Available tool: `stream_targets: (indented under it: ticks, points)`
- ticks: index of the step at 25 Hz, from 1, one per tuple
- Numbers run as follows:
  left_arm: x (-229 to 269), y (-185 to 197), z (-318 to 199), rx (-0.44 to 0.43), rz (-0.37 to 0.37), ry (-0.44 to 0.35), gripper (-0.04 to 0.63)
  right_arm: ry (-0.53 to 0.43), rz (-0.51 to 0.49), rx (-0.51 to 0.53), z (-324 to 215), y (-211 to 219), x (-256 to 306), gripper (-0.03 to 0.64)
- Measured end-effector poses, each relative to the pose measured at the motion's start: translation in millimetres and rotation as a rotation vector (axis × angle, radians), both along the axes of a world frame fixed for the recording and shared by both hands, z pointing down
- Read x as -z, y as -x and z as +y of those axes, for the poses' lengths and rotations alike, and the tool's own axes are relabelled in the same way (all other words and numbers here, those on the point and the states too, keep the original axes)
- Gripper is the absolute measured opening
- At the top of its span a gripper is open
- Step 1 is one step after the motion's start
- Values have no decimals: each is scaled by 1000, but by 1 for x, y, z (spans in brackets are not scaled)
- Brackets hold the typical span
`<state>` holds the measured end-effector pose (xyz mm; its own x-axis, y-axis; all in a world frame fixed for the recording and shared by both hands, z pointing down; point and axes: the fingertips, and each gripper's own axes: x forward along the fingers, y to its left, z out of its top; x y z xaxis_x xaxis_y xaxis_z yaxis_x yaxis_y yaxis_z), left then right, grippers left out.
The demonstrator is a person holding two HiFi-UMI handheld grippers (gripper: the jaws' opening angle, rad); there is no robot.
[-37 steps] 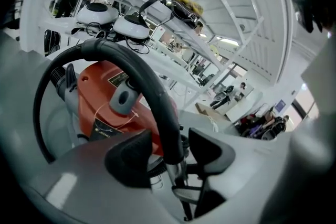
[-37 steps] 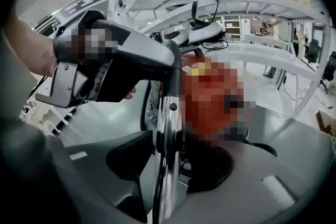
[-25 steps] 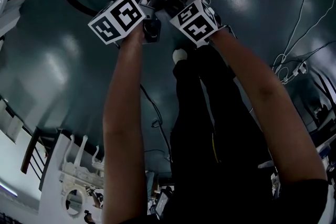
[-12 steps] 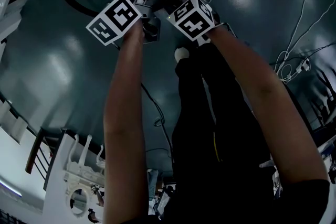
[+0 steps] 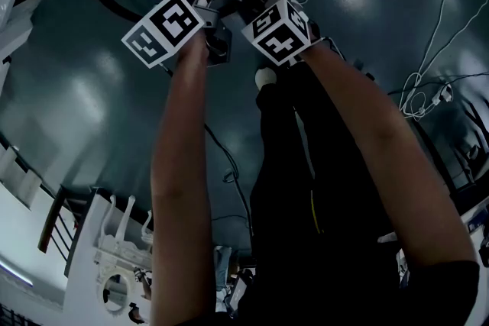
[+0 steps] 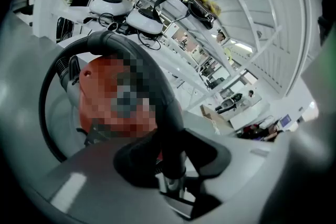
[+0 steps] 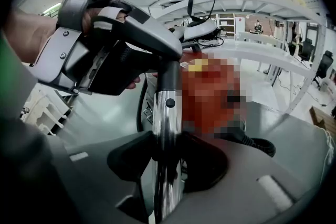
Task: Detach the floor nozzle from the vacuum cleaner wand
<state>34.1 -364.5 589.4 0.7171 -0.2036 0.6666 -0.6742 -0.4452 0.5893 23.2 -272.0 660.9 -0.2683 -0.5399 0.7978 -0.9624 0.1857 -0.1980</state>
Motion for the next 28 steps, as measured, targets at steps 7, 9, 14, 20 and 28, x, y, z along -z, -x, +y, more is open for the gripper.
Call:
stream_targets:
  ticks: [7, 9, 14, 20, 28]
  points:
    - [6, 8, 1, 23, -19, -31, 143, 6, 5, -5, 0, 7, 3, 167]
    - [6, 10, 0, 38, -21, -36, 141, 9, 7, -9, 0, 7, 4, 167]
    - [11, 5, 1, 29, -33, -50, 141, -3, 12, -23, 0, 3, 8, 167]
    - [12, 10, 1, 56, -66, -48, 140, 8, 0, -10, 1, 7, 7, 167]
    - [14, 17, 3, 60, -82, -69, 143, 3, -2, -6, 7, 13, 10, 167]
